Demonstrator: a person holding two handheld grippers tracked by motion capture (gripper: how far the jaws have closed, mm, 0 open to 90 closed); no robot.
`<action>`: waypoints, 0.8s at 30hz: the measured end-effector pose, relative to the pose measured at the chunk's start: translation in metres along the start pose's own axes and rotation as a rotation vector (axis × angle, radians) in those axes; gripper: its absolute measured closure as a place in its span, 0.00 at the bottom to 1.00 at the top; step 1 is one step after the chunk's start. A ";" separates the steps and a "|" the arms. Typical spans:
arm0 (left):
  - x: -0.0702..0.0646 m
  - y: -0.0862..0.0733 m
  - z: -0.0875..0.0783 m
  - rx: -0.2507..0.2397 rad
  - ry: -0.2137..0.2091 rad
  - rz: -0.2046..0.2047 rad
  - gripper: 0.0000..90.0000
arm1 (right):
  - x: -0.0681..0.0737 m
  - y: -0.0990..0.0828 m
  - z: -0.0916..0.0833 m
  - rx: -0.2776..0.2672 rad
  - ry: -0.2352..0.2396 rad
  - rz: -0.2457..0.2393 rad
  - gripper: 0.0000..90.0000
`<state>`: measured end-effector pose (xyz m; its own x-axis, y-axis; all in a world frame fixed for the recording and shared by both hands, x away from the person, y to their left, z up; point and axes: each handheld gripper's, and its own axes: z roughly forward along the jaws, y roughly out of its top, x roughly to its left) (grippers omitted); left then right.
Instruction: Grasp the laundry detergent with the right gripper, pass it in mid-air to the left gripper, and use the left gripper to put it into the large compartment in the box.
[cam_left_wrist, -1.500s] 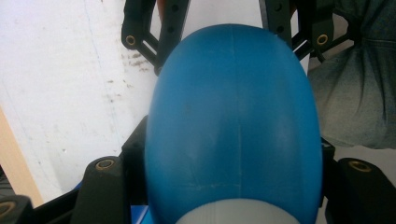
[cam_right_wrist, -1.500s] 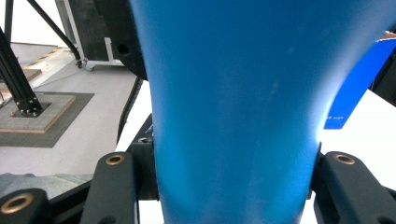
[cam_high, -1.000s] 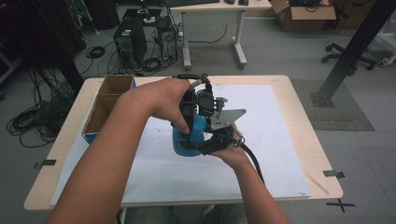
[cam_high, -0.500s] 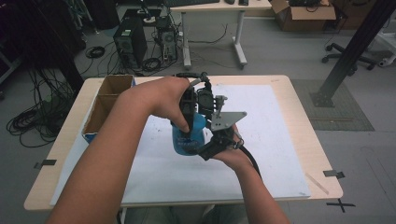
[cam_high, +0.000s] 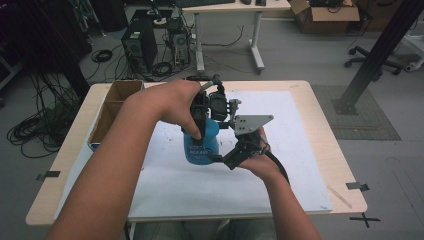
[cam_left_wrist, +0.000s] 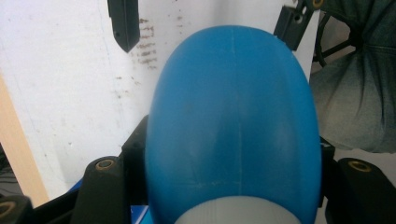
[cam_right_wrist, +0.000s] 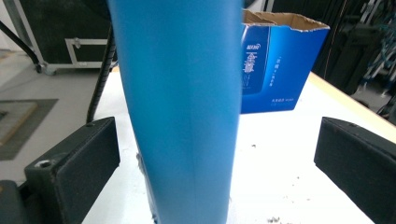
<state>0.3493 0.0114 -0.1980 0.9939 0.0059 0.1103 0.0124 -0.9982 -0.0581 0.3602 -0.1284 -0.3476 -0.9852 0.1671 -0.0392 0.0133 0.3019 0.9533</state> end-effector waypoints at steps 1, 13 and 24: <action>0.000 0.000 0.000 -0.003 0.001 -0.003 0.44 | -0.001 0.000 -0.001 0.000 0.000 0.003 0.00; 0.002 -0.002 -0.003 -0.010 0.005 -0.009 0.44 | -0.008 0.002 -0.016 0.018 -0.011 0.038 0.00; 0.003 -0.006 -0.007 -0.012 0.007 -0.017 0.43 | -0.010 0.003 -0.020 0.102 -0.015 0.082 0.00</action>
<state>0.3518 0.0174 -0.1899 0.9928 0.0221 0.1179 0.0275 -0.9986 -0.0448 0.3666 -0.1484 -0.3385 -0.9774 0.2087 0.0325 0.1117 0.3805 0.9180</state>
